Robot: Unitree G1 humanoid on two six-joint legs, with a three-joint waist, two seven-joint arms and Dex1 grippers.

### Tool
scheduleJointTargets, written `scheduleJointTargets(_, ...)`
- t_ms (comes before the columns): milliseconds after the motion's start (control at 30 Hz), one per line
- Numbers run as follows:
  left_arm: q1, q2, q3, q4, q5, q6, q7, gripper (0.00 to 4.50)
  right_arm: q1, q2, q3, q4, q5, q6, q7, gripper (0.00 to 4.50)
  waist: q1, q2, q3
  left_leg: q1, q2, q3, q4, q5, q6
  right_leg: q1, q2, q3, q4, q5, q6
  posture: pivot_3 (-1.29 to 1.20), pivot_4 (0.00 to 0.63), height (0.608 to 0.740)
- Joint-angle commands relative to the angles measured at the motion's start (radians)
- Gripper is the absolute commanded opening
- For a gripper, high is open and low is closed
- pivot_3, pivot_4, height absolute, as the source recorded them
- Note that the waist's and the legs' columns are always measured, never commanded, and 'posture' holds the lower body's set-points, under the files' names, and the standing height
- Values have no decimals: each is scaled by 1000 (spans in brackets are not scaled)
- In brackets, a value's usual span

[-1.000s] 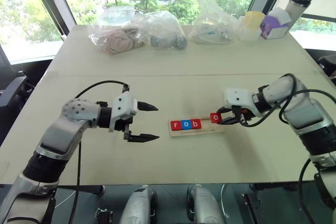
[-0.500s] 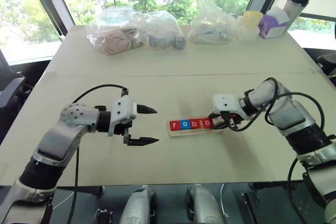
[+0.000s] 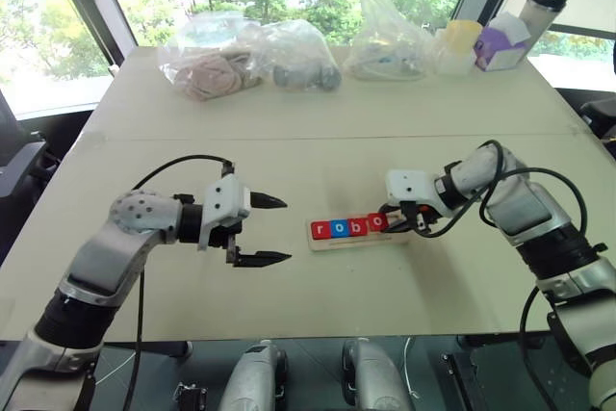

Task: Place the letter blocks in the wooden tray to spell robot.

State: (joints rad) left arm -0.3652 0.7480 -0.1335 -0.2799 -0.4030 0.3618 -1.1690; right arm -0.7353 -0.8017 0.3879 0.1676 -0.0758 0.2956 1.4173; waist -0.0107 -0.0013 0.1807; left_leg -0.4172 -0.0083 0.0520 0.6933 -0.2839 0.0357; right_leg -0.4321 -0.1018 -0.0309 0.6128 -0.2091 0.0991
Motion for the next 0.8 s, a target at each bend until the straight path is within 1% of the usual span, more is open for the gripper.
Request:
scheduleJointTargets(33, -8, 8, 27, -31, -9, -7, 4, 4500, -21, 6, -8, -3, -8, -16, -8, 1128, 0, 0, 0, 0, 0, 0, 0, 0, 0, 0, 0, 0, 0, 0, 0, 0, 150, 740)
scheduleJointTargets(167, -7, 9, 28, -33, -9, -5, 6, 4500, -19, 9, -7, -3, -8, -18, -9, 1128, 0, 0, 0, 0, 0, 0, 0, 0, 0, 0, 0, 0, 0, 0, 0, 0, 150, 740)
scheduleJointTargets(233, -8, 10, 29, -35, -10, -2, 7, 4500, -18, 11, -8, -3, -9, -17, -8, 2172, 0, 0, 0, 0, 0, 0, 0, 0, 0, 0, 0, 0, 0, 0, 0, 0, 150, 740)
scheduleJointTargets(267, -8, 10, 29, -36, -10, -2, 8, 4500, -18, 11, -9, -4, -10, -16, -7, 2465, 0, 0, 0, 0, 0, 0, 0, 0, 0, 0, 0, 0, 0, 0, 0, 0, 150, 740)
scheduleJointTargets(300, -7, 11, 29, -36, -10, -2, 8, 4500, -18, 11, -9, -4, -10, -15, -5, 3058, 0, 0, 0, 0, 0, 0, 0, 0, 0, 0, 0, 0, 0, 0, 0, 0, 150, 740)
scheduleJointTargets(367, -7, 11, 29, -36, -10, -2, 9, 4500, -18, 9, -9, -8, -9, -13, -2, 4062, 0, 0, 0, 0, 0, 0, 0, 0, 0, 0, 0, 0, 0, 0, 0, 0, 150, 740)
scheduleJointTargets(400, -7, 11, 29, -36, -10, -1, 10, 4500, -17, 7, -10, -12, -8, -11, 1, 4461, 0, 0, 0, 0, 0, 0, 0, 0, 0, 0, 0, 0, 0, 0, 0, 0, 150, 740)
scheduleJointTargets(600, -7, 12, 28, -35, -11, -2, 13, 4500, -47, 5, -38, -4, 7, -5, 4, 4461, 0, 0, 0, 0, 0, 0, 0, 0, 0, 0, 0, 0, 0, 0, 1, 0, 150, 740)
scheduleJointTargets(733, -10, 8, 24, -36, -12, -2, 15, 4500, -110, 34, -72, 101, -4, -11, -81, 4461, -2, 0, 0, 0, 0, 0, 0, 0, -1, 0, 0, 0, 0, 0, 1, 0, 150, 740)
scheduleJointTargets(800, -10, 8, 23, -36, -11, -2, 14, 4500, -120, 36, -78, 141, -15, -45, -115, 4461, -2, 0, 0, 0, 0, 0, 0, 0, -1, 0, 1, 0, 0, 0, 0, 0, 150, 740)
